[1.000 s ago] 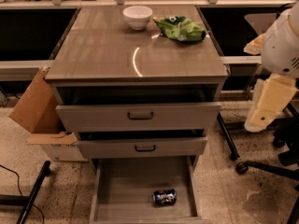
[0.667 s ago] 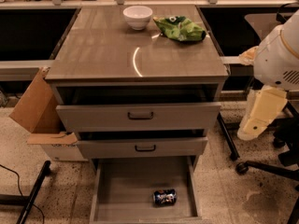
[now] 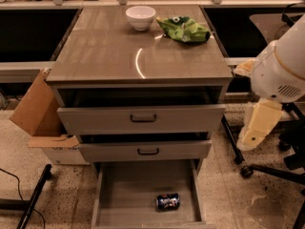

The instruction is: Pick pepsi can from bottom drawer and place on counter

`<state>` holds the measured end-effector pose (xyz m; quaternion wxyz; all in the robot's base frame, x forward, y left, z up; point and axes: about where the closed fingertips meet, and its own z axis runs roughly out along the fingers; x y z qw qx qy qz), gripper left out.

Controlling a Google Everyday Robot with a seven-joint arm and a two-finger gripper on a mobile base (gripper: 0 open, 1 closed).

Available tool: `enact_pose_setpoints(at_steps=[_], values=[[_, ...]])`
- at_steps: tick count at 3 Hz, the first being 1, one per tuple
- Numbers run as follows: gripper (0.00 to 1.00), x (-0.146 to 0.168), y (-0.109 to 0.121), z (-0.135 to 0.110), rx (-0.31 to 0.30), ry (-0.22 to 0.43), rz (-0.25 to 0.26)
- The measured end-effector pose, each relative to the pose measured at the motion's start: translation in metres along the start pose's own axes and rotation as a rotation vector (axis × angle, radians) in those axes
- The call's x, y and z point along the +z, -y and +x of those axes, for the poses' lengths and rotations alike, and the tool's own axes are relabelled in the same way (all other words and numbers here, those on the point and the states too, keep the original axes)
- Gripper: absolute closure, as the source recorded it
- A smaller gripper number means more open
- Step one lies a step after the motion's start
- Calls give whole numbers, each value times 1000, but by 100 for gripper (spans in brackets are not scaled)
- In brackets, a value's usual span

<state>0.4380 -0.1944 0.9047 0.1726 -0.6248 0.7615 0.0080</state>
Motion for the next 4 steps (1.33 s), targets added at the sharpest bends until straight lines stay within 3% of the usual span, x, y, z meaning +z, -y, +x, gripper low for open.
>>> enact_pose_setpoints(at_steps=[2,3,4], values=[[0,79,-10,5,-66,47,-57],[0,116,-18,8,-70,100,-92],[0,116,-18,8,-70,100,-92]])
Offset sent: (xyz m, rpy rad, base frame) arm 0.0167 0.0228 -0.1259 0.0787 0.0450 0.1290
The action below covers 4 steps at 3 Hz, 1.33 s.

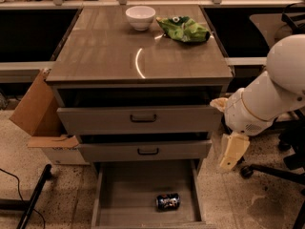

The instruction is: Pick pepsi can from bottom drawer and place on counter

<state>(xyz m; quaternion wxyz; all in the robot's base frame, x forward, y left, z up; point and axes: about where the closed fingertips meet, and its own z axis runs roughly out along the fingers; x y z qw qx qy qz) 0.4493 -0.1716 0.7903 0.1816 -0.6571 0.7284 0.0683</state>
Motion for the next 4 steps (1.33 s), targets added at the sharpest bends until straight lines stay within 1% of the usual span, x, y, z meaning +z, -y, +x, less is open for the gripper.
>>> enact_pose_setpoints(at_steps=[1,2,3,4], values=[[0,10,0,5,-13,-15,5],[0,36,-3,22,-29,-3,-1],[0,63,-4,38,-51,14,-9],[0,90,-5,49,-68,52,-18]])
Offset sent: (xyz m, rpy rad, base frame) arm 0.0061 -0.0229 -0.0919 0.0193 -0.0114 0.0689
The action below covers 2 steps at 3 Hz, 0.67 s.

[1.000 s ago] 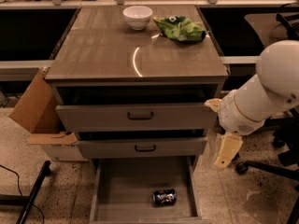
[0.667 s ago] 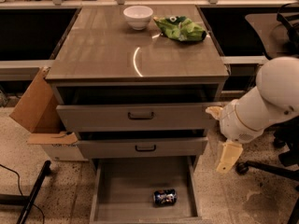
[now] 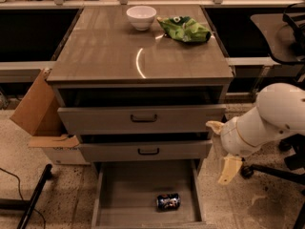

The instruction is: Pick pepsi can from bottom drawer and place on counter

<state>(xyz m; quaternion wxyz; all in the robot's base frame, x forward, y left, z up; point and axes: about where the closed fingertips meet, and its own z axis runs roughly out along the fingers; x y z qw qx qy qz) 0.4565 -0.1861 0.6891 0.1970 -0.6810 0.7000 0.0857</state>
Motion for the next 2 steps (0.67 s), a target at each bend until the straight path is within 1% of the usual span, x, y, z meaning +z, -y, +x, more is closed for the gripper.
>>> enact_pose_setpoints(at_steps=[1,2], values=[[0,33,0,10,5,40,-13],[0,36,0,11,8,43,-19]])
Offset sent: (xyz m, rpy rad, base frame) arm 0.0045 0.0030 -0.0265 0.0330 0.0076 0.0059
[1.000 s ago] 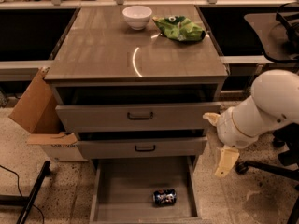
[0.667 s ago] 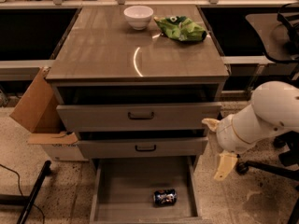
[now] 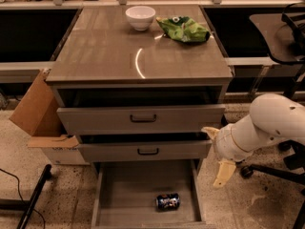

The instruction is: Pick pepsi can from bottom drawer and place on counter

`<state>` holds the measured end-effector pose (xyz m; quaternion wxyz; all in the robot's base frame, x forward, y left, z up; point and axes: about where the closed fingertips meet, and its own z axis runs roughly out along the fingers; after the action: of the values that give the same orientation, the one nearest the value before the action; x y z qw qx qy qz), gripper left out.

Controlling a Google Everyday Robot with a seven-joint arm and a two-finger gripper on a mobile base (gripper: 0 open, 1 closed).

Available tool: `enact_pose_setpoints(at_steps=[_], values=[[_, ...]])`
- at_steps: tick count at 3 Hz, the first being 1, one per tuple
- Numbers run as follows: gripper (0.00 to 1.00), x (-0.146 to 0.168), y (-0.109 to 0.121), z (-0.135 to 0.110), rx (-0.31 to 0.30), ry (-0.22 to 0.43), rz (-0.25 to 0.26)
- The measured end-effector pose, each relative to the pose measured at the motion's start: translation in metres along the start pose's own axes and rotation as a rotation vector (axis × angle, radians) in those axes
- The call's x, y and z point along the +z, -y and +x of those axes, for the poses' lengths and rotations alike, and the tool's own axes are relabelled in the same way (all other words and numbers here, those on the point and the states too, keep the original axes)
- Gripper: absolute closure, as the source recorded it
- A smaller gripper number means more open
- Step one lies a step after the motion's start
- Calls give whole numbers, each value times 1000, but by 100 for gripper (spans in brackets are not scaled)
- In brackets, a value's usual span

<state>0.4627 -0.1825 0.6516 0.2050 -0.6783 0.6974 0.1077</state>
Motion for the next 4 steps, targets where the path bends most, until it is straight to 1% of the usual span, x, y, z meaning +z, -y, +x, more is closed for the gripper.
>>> enact_pose_setpoints(at_steps=[1,2,3,4], values=[[0,40,3,27,-45,4,-11],[0,70,3,47,-84,18,-28],[0,104,-4,62,-115,35,-60],[0,145,-15,72,-124,59,-115]])
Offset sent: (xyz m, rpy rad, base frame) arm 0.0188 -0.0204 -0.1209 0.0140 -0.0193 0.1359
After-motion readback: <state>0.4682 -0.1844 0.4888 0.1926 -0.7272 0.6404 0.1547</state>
